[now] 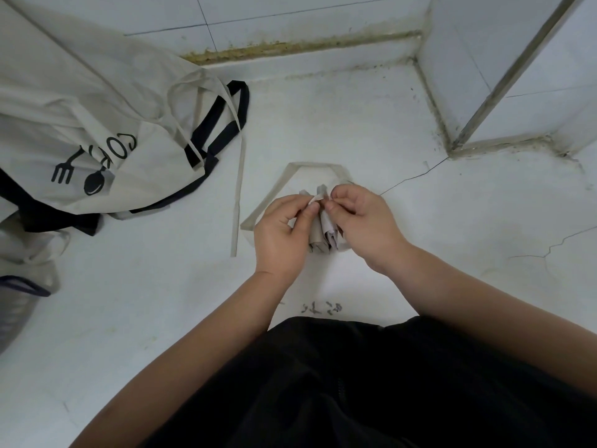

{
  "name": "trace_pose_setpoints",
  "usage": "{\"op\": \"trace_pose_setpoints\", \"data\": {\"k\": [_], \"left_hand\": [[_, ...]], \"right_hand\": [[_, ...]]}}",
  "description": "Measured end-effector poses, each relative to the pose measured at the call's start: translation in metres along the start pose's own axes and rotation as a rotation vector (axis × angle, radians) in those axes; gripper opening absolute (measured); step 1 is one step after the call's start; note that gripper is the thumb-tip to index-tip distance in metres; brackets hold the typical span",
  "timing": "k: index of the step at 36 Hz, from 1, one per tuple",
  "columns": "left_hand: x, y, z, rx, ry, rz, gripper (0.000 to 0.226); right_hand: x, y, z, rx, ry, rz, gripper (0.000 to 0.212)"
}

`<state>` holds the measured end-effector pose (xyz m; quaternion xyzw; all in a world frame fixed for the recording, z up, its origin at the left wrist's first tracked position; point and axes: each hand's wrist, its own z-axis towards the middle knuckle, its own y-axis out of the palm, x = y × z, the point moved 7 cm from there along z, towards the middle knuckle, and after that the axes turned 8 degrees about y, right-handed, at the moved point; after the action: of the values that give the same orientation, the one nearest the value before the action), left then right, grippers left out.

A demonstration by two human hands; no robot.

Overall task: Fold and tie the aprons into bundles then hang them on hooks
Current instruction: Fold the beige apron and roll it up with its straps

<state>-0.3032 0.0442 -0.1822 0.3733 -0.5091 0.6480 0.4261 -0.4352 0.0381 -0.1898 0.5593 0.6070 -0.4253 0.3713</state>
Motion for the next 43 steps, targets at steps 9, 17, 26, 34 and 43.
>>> {"op": "trace_pose_setpoints", "data": {"k": [9,17,26,34,43], "left_hand": [[-0.002,0.004,0.004,-0.090,-0.288,-0.220,0.017],[-0.002,0.005,0.003,-0.273,-0.375,-0.294,0.021],[0.003,0.007,0.004,-0.332,-0.231,-0.235,0.031],[-0.006,0.010,0.004,-0.303,-0.287,-0.274,0.016],[-0.014,0.018,0.003,-0.421,-0.382,-0.493,0.019]], "right_hand": [[0.000,0.001,-0.004,-0.033,-0.076,-0.075,0.012],[-0.012,0.002,-0.002,-0.075,-0.136,-0.301,0.014],[-0.006,-0.003,-0.002,-0.048,-0.014,-0.245,0.022],[-0.004,-0.006,-0.005,-0.084,0.063,-0.197,0.023],[0.005,-0.010,0.003,-0.182,0.230,-0.082,0.014]]}}
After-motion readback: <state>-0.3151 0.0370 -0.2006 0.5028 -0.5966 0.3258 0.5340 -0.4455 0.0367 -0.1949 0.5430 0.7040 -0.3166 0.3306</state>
